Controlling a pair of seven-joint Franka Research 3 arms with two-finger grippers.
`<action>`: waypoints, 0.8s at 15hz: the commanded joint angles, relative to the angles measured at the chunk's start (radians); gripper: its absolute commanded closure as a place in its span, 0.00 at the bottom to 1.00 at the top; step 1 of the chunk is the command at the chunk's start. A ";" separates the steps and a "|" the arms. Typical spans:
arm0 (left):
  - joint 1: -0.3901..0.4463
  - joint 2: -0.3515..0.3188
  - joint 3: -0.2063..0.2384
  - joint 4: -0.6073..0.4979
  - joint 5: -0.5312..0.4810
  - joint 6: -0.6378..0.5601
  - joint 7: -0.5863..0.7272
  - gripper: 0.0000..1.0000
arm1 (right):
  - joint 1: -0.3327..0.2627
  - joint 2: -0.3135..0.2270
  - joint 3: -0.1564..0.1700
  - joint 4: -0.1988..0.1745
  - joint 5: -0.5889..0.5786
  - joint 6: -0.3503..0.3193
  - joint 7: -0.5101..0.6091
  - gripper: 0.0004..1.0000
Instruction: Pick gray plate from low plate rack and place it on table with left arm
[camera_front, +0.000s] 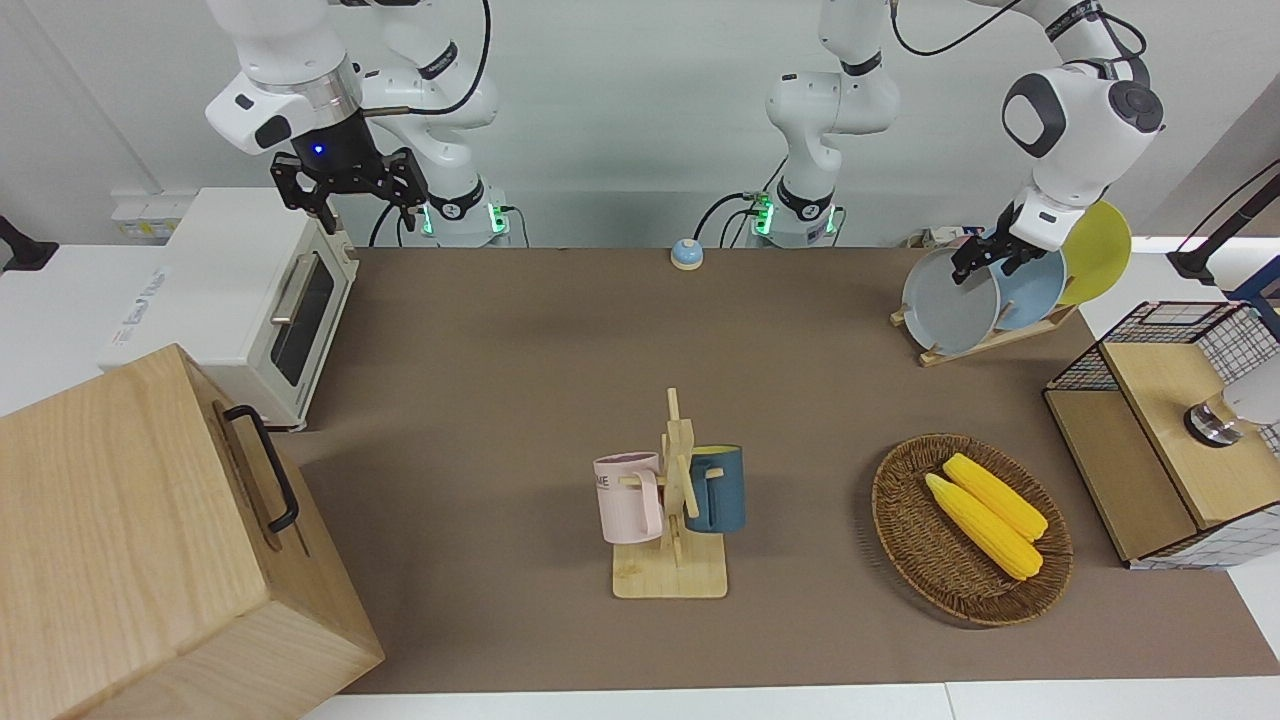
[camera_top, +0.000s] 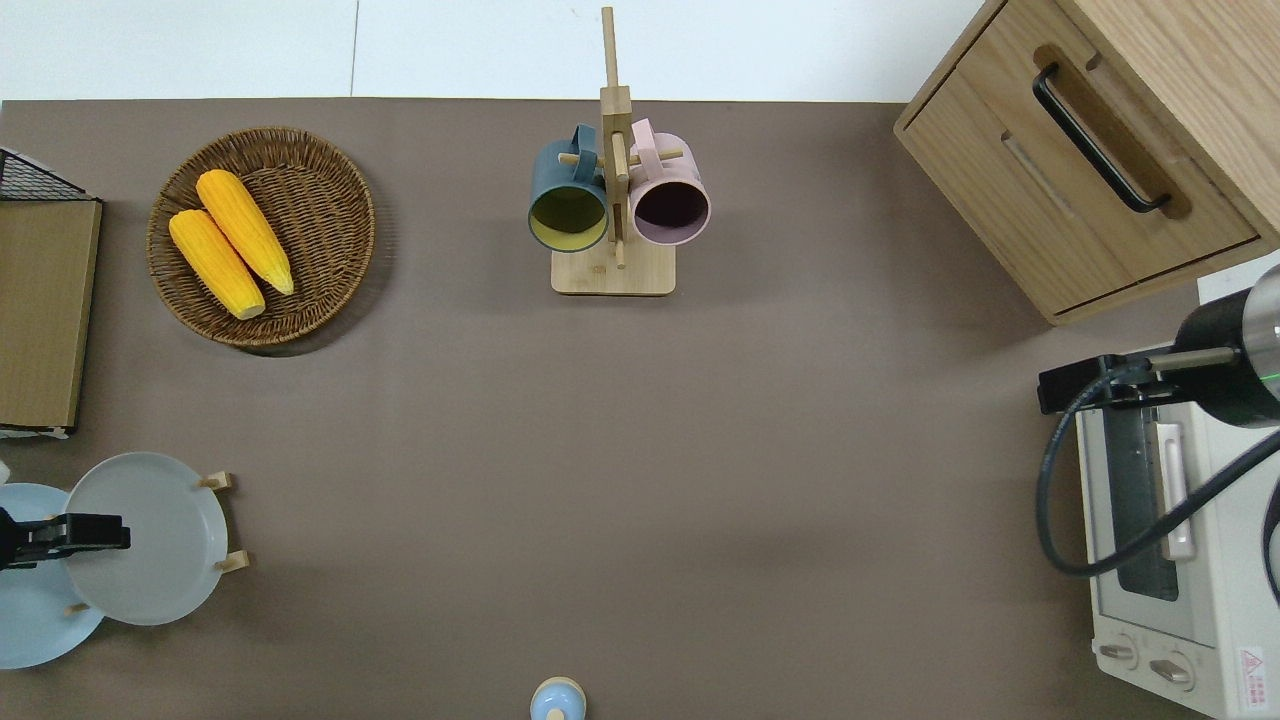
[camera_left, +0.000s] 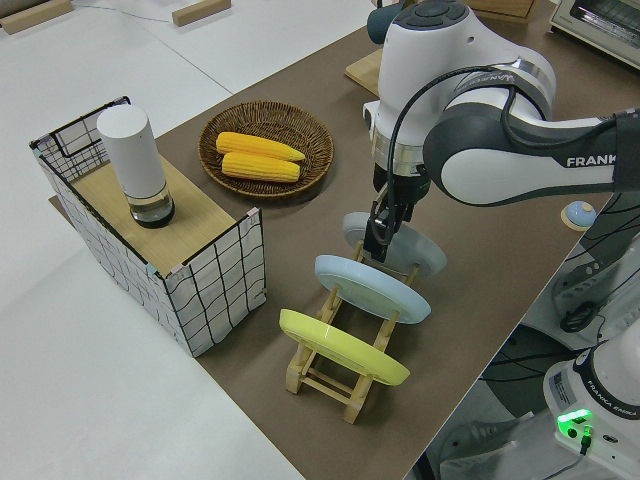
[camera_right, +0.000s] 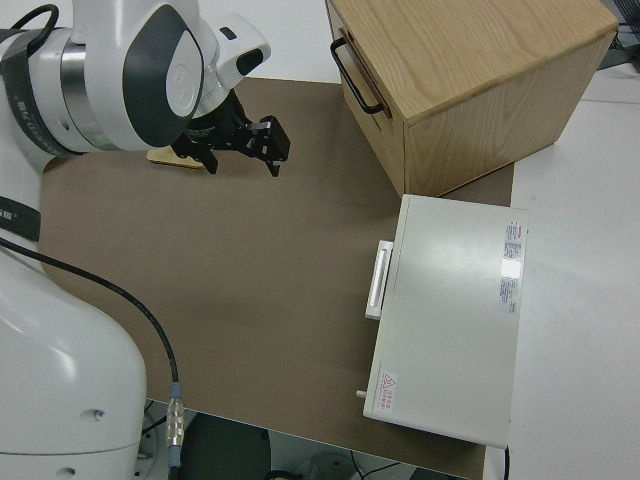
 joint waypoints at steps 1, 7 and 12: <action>-0.012 -0.038 0.007 -0.050 0.008 0.044 -0.014 0.26 | -0.025 -0.002 0.018 0.007 0.019 -0.016 0.009 0.01; -0.015 -0.035 0.007 -0.051 0.010 0.044 -0.012 0.75 | -0.025 -0.002 0.018 0.007 0.019 -0.016 0.009 0.01; -0.017 -0.038 0.005 -0.041 0.011 0.032 -0.012 0.87 | -0.025 -0.002 0.018 0.007 0.019 -0.016 0.009 0.01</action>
